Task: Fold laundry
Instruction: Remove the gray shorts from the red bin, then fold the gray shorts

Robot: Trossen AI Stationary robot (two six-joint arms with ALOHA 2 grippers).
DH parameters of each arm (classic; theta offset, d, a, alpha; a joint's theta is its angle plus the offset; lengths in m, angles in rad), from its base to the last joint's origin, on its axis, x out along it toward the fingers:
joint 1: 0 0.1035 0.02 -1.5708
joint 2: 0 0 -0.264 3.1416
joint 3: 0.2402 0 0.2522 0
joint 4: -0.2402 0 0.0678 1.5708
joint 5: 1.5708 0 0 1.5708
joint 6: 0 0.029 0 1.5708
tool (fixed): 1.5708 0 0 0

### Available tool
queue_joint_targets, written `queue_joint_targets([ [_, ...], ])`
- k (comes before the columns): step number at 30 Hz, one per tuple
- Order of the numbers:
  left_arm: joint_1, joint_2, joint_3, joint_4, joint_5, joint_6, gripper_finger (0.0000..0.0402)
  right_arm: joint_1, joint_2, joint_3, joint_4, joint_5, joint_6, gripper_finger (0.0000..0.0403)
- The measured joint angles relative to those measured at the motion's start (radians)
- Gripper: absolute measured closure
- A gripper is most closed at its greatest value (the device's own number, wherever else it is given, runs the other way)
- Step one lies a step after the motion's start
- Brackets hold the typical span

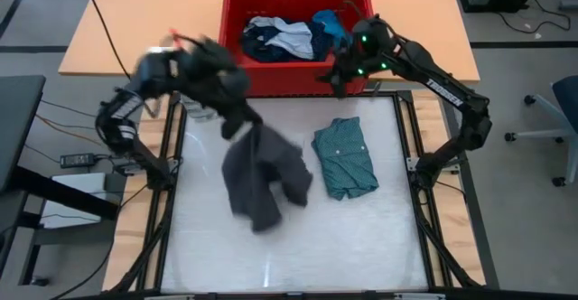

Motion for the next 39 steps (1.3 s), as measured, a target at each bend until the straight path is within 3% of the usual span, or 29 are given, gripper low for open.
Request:
queue_joint_targets([
  [5,-0.197,0.105,0.000,-0.076,-0.059,-0.177,0.0401,0.086,-0.031,-0.031,-0.198,0.100,-0.109,0.0395],
  [11,-0.327,0.185,0.000,-0.046,-0.179,-0.339,0.0401,0.166,-0.079,-0.177,-0.142,0.146,-0.073,0.0398],
  [17,-0.277,0.186,0.000,-0.161,-0.523,-0.358,0.0375,0.248,-0.180,-0.365,0.005,0.217,0.085,0.0389],
  [19,-0.207,0.184,0.001,-0.209,-0.561,-0.332,0.0349,0.274,-0.217,-0.433,0.054,0.222,0.157,0.0375],
  [27,-0.004,0.219,0.000,-0.200,-0.450,-0.048,0.0217,0.404,-0.324,-0.681,0.176,0.250,0.419,0.0317],
  [33,-0.051,0.179,-0.018,-0.209,-0.395,0.141,0.0195,0.558,-0.345,-0.849,0.306,0.363,0.640,0.0308],
  [36,-0.108,0.120,-0.152,-0.153,-0.317,0.219,0.0203,0.647,-0.339,-0.916,0.396,0.431,0.752,0.0309],
  [39,-0.166,0.038,-0.395,-0.017,-0.278,0.251,0.0209,0.740,-0.332,-0.973,0.495,0.536,0.849,0.0309],
])
